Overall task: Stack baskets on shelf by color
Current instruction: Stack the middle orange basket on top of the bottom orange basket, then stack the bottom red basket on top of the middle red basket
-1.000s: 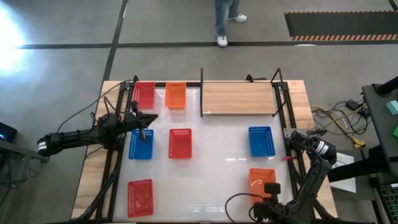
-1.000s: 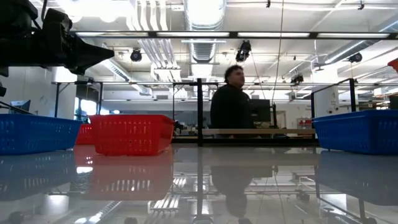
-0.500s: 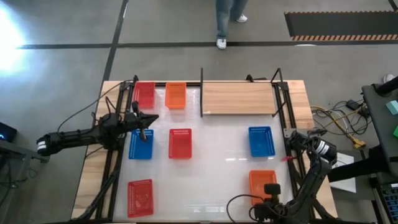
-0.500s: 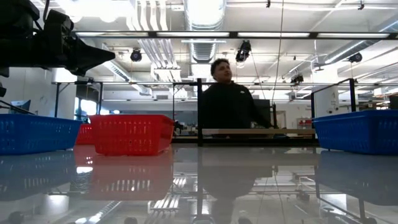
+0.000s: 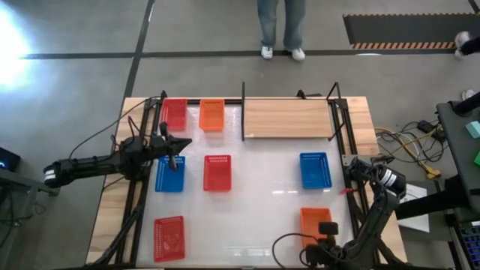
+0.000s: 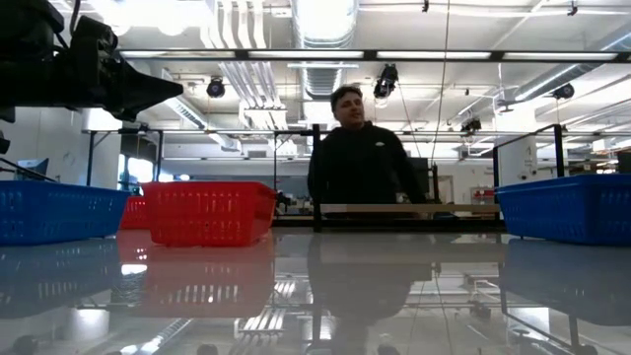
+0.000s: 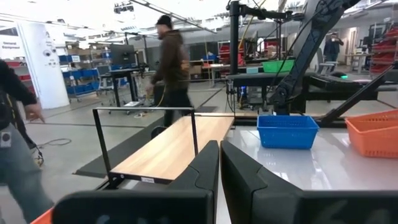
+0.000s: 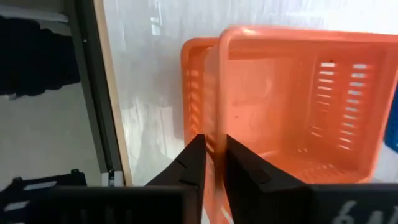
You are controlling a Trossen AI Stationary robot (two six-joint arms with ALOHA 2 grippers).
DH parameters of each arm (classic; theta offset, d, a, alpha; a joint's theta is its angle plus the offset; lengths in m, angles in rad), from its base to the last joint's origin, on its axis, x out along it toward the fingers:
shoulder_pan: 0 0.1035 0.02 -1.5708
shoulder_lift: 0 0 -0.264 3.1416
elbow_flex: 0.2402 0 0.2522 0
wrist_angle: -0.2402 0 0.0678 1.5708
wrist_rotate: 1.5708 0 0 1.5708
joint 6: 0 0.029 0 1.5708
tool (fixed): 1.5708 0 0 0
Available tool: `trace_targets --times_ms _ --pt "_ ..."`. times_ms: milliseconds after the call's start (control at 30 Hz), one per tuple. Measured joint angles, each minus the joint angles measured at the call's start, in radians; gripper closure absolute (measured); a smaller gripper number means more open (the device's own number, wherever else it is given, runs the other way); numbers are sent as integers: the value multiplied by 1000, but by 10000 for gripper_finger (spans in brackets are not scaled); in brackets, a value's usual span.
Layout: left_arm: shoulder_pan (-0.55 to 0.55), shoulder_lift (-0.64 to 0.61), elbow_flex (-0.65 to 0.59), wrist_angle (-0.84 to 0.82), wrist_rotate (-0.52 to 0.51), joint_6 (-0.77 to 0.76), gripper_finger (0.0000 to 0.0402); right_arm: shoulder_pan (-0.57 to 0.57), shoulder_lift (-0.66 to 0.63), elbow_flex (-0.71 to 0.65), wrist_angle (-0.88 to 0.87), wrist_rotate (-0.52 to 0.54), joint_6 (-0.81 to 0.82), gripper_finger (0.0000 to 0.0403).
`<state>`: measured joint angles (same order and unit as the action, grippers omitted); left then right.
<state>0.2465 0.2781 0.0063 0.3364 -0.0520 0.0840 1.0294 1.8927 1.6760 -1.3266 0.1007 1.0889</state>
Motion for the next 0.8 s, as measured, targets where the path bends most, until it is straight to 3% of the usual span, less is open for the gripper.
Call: trace_targets --times_ms 267,400,567,733,800 --pt "0 22 0 23 48 -77 402 0 0 12 -13 -5 38 286" --pt "0 37 2 53 62 -95 402 -2 -6 23 1 -5 37 275" --pt "-1 66 27 49 93 -104 402 -3 -30 23 26 0 38 307" --pt "-16 121 73 47 147 -108 402 -22 -88 -5 80 121 -36 382" --pt "-39 155 100 41 158 -107 402 -31 -125 -51 137 210 -93 391"
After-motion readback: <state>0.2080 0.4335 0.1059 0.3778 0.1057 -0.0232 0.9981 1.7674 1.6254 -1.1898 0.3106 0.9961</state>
